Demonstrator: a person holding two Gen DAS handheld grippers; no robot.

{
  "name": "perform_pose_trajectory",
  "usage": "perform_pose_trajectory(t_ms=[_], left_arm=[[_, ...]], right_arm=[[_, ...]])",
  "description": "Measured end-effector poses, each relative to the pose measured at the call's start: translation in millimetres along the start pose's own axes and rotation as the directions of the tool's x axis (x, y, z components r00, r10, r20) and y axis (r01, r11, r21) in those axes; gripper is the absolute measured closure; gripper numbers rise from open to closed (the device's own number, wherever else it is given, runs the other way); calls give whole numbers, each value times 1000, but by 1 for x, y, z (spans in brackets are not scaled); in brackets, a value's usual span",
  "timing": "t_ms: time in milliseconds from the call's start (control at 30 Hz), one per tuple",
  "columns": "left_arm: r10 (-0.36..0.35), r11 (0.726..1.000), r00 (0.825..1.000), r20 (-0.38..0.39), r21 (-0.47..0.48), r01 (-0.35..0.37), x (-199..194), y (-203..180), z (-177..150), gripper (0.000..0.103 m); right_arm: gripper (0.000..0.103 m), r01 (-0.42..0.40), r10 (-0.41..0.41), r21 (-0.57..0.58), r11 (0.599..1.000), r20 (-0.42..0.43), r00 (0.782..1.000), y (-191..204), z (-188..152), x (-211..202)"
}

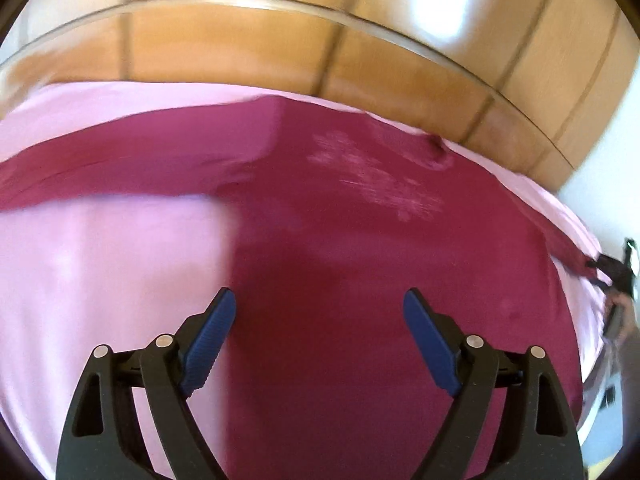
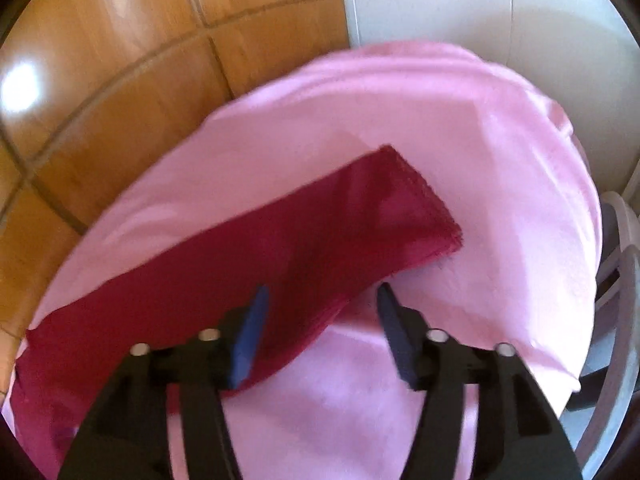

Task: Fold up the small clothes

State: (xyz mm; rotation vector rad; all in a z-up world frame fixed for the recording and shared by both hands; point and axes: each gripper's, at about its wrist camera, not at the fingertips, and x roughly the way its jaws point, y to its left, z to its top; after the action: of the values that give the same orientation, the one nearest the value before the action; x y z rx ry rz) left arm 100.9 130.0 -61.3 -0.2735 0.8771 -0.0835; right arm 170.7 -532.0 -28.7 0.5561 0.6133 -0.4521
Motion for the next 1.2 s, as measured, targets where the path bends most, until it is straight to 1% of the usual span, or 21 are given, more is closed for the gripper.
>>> perform_pose_trajectory(t_ms=[67, 100, 167, 200, 233, 333, 400, 433, 467, 500, 567, 600, 633, 667, 767, 867, 933, 1000, 1100, 1167, 1200], left_arm=[[21, 999, 1000, 0, -37, -21, -15, 21, -8, 18], [24, 998, 1000, -5, -53, -25, -20, 29, -13, 18], [12, 996, 1000, -27, -86, -14, -29, 43, -25, 18], [-1, 995, 999, -39, -97, -3, -32, 49, -30, 19], [-19, 994, 998, -54, -109, 13, -36, 53, -37, 22], [-76, 990, 994, -83, -127, 65, -46, 60, -57, 32], [-110, 987, 991, -82, -122, 100, -53, 59, -68, 33], [-132, 987, 987, -88, -106, 122, -56, 56, -73, 37], [-139, 987, 986, -92, -93, 130, -57, 53, -77, 47], [-143, 988, 984, -104, -72, 136, -58, 49, -81, 53], [-151, 989, 980, -126, -21, 149, -57, 41, -87, 86], [-156, 988, 979, -132, -11, 156, -57, 40, -89, 92], [-154, 988, 980, -127, 2, 156, -58, 39, -88, 96], [-152, 988, 981, -118, 13, 155, -62, 38, -89, 100], [-148, 986, 983, -105, 60, 155, -73, 38, -86, 100], [-131, 988, 978, -162, 65, 143, -70, 42, -98, 100], [-125, 990, 976, -180, 47, 136, -69, 49, -102, 100], [-141, 988, 972, -188, 33, 150, -75, 53, -100, 100], [-134, 989, 979, -156, 47, 143, -86, 52, -89, 92], [-109, 992, 989, -97, 57, 115, -92, 48, -75, 73], [-106, 992, 992, -66, 55, 110, -94, 47, -70, 67]], right_arm=[[41, -70, 70, -58, 996, -13, 997, 13, -13, -19], [41, -142, 138, -103, 985, -43, 990, 27, -23, -29], [41, -310, 287, -191, 931, -137, 948, 56, -52, -52], [42, -366, 331, -217, 905, -180, 926, 68, -64, -58], [44, -437, 380, -248, 865, -245, 892, 83, -83, -66], [49, -566, 442, -315, 761, -386, 810, 117, -140, -87], [55, -609, 441, -339, 717, -456, 773, 130, -172, -96], [60, -615, 431, -350, 707, -475, 767, 133, -184, -99], [63, -620, 420, -358, 698, -496, 760, 135, -197, -102], [64, -617, 402, -375, 692, -510, 761, 136, -210, -105], [73, -600, 381, -414, 684, -499, 778, 136, -225, -114], [90, -599, 378, -417, 683, -500, 779, 134, -229, -115], [93, -589, 367, -435, 681, -493, 789, 132, -233, -125], [93, -589, 367, -435, 681, -493, 789, 132, -233, -125], [94, -574, 376, -490, 657, -447, 812, 128, -227, -145], [94, -549, 337, -510, 663, -451, 826, 120, -224, -138], [93, -538, 302, -511, 670, -475, 827, 117, -231, -126], [91, -547, 320, -483, 684, -476, 819, 114, -230, -122], [81, -562, 341, -449, 694, -483, 806, 108, -222, -116], [67, -567, 349, -438, 698, -484, 803, 106, -219, -114], [54, -566, 358, -423, 708, -476, 803, 107, -213, -112]])
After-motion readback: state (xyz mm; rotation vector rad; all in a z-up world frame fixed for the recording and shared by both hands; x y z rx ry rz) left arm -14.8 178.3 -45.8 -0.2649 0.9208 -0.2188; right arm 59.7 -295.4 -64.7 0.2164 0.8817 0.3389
